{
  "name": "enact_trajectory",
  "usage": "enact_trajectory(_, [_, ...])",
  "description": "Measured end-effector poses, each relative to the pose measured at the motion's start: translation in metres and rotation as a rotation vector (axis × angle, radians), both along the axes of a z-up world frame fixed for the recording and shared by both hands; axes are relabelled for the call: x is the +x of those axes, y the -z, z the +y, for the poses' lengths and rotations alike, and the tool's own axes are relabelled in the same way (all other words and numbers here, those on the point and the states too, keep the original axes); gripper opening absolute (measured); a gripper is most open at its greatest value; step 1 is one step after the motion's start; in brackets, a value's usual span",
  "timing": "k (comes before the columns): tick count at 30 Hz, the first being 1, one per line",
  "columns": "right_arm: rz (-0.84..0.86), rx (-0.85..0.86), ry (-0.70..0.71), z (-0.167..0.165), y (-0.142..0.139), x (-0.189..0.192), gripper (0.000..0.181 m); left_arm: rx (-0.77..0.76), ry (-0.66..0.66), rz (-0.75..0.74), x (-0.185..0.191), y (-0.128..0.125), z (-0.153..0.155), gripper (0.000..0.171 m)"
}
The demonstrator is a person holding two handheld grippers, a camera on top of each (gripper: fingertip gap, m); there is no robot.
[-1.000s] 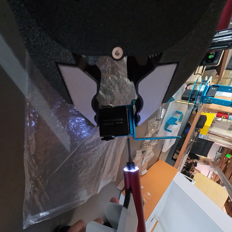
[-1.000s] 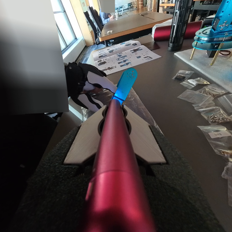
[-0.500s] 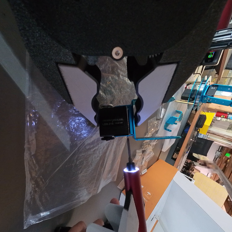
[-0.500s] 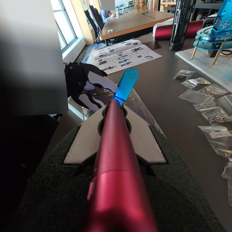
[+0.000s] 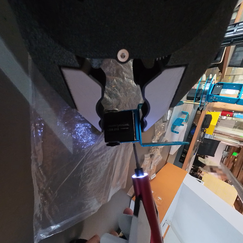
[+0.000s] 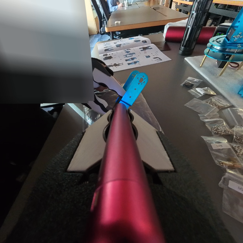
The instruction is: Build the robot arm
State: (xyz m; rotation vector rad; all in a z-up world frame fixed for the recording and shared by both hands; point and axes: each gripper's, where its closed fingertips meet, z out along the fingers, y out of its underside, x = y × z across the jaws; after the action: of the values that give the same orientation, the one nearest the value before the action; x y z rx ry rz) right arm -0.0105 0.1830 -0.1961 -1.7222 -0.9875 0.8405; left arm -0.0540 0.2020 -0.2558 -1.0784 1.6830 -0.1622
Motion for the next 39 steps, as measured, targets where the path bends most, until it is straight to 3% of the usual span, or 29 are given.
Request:
enact_trajectory(19, [0.151,-0.19,-0.004,0.0044,0.0052,0.002,0.022,-0.018,-0.019,-0.012,-0.0008,0.0,0.0002,0.054])
enact_trajectory(39, [0.0,0.054,-0.058,-0.002,0.0034,-0.0005,0.021,0.014,-0.006,-0.004,-0.0001,-0.0002,-0.0009,0.054])
